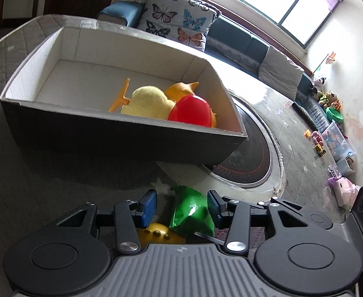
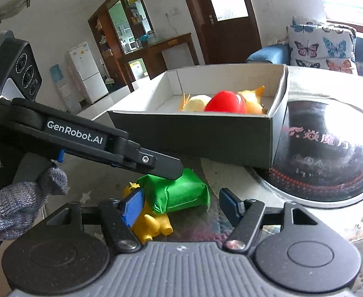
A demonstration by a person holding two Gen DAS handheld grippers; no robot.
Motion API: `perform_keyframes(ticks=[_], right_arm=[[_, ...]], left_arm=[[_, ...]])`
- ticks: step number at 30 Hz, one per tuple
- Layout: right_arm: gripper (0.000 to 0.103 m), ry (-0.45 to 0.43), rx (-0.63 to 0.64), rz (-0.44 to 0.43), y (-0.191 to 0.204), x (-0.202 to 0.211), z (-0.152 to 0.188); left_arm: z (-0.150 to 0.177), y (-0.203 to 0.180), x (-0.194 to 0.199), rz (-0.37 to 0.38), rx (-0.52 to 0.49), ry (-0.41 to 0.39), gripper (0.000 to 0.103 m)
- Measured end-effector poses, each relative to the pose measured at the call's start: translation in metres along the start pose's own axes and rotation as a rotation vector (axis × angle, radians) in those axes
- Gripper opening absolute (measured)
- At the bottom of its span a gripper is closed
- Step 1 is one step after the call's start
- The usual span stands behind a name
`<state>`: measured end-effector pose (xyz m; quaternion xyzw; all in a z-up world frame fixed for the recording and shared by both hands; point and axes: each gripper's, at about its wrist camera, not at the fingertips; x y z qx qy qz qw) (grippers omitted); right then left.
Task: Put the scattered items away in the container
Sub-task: 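Move the left gripper to the green plastic bag and close on it, then lift the green bag with the left gripper and carry it over the box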
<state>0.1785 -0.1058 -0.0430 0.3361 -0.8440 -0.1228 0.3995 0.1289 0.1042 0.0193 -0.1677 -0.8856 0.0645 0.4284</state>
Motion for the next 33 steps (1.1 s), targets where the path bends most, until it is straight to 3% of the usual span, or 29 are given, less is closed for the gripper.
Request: perform_keyframes(ticks=[6,11,18,33], right_arm=[[0.061,0.010,-0.014,-0.012,-0.001,-0.004,0.001],[0.058,0.005,-0.019,-0.014,-0.001,-0.003,0.003],[0.055,-0.019,0.002,0.007,0.006,0.001,0.007],[0.053,-0.140,0.156,0.031,0.045,0.022,-0.022]], left_arm=[[0.003,0.005,-0.005,0.039,0.043,0.009,0.047],[0.004,0.007,-0.007,0.071,0.065,0.006,0.037],[0.007,0.005,-0.004,0.083,0.068,-0.011,0.035],[-0.014,-0.006,0.037,0.070,0.026,-0.155,0.034]])
Point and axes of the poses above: each gripper's, at about its wrist camera, not at the fingertips, and x roughly against the way its jaws point, y to its left, z to its underside, and after that the axes turned 14 degrees about -x, right-handed
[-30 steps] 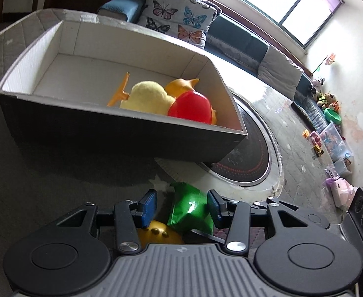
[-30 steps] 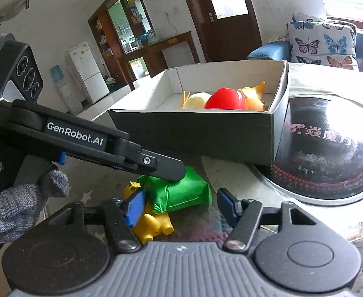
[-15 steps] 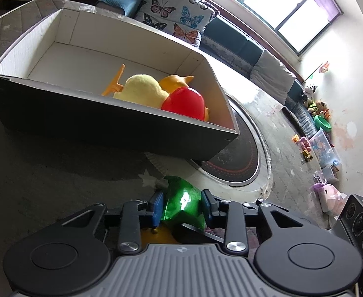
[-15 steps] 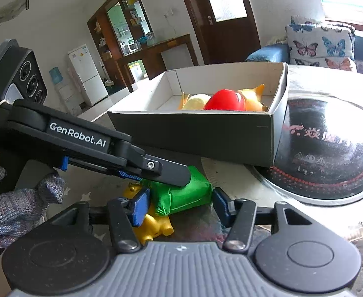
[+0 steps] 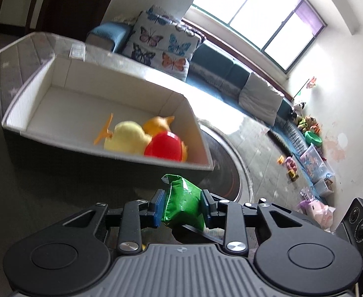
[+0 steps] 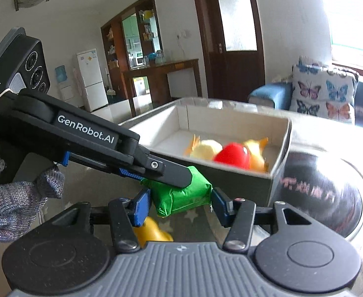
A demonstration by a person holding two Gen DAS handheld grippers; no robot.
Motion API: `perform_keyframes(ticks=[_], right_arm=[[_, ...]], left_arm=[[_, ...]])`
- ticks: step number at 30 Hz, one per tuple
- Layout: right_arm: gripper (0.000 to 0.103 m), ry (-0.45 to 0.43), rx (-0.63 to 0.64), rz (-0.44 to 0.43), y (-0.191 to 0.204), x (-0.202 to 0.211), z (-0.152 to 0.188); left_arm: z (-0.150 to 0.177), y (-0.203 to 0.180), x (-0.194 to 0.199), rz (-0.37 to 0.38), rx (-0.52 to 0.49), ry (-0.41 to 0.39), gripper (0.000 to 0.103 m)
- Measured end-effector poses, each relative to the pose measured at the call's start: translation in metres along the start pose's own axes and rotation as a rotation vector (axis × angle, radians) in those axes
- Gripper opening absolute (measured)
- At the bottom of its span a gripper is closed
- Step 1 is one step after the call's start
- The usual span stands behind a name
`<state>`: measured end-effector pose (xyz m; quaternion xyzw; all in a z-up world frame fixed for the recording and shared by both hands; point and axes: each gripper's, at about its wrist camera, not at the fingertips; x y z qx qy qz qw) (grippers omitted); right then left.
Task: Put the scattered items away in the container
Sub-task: 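Lift the green bag with the left gripper and carry it over the box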
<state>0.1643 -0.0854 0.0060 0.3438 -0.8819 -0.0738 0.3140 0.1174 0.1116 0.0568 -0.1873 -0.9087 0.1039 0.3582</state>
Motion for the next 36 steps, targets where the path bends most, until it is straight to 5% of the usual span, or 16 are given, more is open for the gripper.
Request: perform_keyframes(ticks=[15,36], right_arm=[[0.047,-0.040,0.091,0.030,0.004,-0.037,-0.051],[0.047,0.001,0.111,0.086,-0.001,-0.089,-0.062]], left_arm=[[-0.048,0.023,-0.020,-0.041,-0.003,-0.064,0.031],[-0.065,0.063,-0.056,-0.049,0.025,-0.055,0.029]])
Point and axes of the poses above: each gripper's, at about its wrist camera, not at the fingertips, and x roughly against the way its jaws point, y to its left, z to its underside, and after that the axes turned 14 degrees about -x, right-handed
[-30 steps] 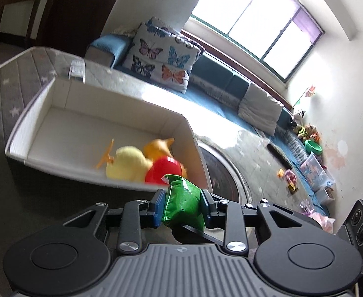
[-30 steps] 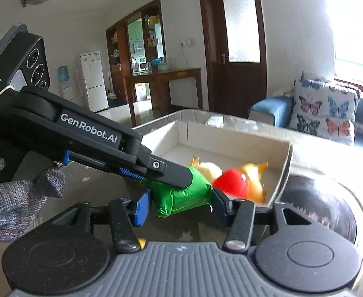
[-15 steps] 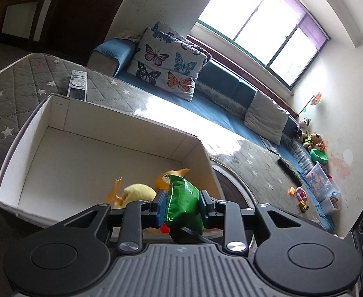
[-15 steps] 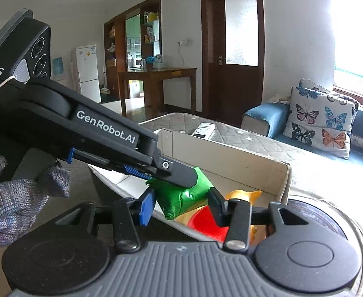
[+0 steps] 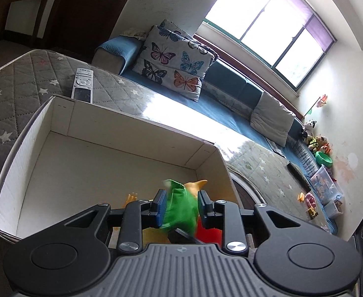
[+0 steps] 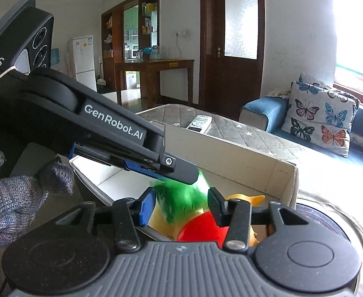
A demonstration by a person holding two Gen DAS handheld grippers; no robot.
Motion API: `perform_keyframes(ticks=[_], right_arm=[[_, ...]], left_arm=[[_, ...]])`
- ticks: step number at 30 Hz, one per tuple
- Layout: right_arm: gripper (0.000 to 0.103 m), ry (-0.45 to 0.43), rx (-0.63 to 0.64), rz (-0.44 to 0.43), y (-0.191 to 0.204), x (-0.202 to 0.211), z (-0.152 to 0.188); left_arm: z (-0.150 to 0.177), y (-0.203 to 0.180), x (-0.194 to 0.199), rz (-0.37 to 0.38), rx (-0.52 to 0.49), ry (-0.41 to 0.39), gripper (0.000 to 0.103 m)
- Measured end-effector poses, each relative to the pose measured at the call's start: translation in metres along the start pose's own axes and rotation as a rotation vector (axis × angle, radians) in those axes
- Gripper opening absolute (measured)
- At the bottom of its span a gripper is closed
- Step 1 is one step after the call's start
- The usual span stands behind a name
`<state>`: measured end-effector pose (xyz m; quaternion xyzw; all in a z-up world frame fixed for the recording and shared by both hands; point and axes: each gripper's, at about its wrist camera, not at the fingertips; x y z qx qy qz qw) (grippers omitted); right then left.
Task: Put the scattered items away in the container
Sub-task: 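Lift the green bag with the left gripper and carry it over the box, then open the left gripper to drop the green bag into the box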
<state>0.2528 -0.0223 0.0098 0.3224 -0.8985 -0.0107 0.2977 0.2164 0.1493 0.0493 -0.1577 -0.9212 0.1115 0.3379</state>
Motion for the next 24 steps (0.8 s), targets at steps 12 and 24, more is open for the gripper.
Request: perform_keyframes(ticks=[12,24], right_arm=[[0.047,0.000,0.007,0.016,-0.001,0.001,0.000],[0.059,-0.028,0.025,0.011,-0.002,0.034,0.007]], left_arm=[[0.002,0.000,0.002,-0.027,-0.006,0.006,0.030],[0.014,-0.014,0.030,-0.050,-0.029,-0.008,0.031]])
Point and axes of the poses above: each gripper's, at about its wrist camera, not at the fingertips, and x roughly against the way its jaws point, y to its left, z to its underside, and after that the axes turned 14 degrees about -x, right-handed
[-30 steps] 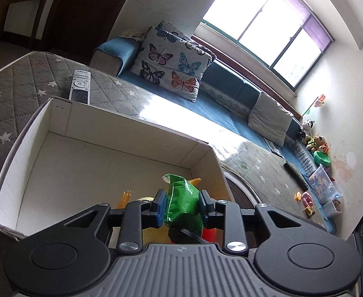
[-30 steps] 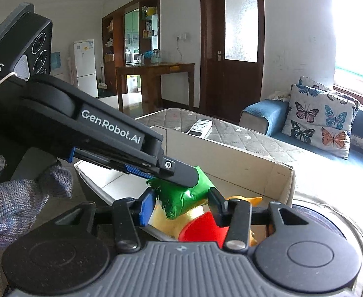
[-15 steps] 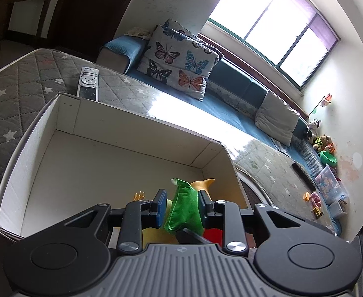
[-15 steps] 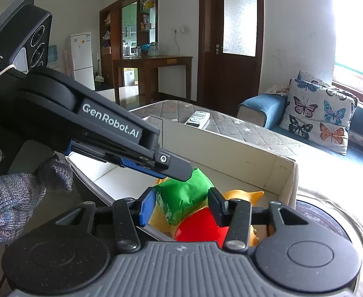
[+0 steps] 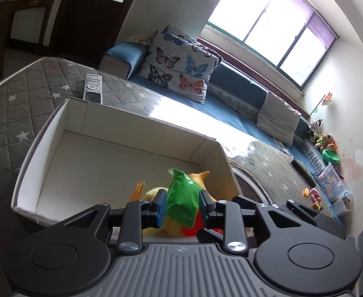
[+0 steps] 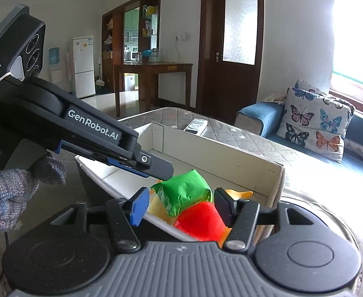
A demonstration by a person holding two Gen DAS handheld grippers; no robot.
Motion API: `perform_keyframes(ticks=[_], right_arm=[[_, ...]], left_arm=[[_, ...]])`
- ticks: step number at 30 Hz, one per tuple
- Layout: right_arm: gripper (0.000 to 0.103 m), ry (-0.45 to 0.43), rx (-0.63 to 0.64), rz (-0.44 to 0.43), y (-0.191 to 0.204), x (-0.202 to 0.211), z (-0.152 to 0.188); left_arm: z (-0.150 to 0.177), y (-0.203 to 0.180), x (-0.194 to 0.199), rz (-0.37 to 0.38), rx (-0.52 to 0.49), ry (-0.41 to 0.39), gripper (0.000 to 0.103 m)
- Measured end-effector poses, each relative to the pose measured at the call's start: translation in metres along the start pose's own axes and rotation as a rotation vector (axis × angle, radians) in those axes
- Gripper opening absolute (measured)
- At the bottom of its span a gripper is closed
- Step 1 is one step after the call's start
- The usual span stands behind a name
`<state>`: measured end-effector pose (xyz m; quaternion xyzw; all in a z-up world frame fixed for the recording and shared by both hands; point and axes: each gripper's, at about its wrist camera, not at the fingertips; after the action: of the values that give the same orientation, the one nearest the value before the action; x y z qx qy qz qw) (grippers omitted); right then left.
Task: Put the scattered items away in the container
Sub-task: 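Open the left gripper to drop the green bag into the box, then move the left gripper to the yellow rubber duck and close on it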
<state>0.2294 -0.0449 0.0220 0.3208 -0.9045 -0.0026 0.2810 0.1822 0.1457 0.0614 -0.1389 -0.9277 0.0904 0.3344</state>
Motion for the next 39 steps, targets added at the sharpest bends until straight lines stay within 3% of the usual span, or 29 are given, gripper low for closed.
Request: perform_keyframes(ticks=[13,29,39], right_arm=[[0.078,0.015,0.005,-0.040,0.005,0.039,0.031],[0.089,0.039,0.025,-0.078,0.022,0.074,0.073],[0.099,0.075,-0.003,-0.074,0.022,0.078,0.100]], left_arm=[[0.033,-0.015,0.026,-0.033,-0.009,0.031,0.031],[0.083,-0.020,0.048,-0.089,0.056,0.071,0.032],[0.103,-0.021,0.058,-0.121,0.096,0.047,0.032]])
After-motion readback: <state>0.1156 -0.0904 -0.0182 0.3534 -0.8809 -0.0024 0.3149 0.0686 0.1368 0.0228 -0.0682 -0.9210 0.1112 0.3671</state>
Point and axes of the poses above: each gripper's, at about its wrist camera, not at the fingertips, and x roughly against the way its jaws point, y to its left, z to its underside, and after that the axes turned 14 degrees about -x, right-handed
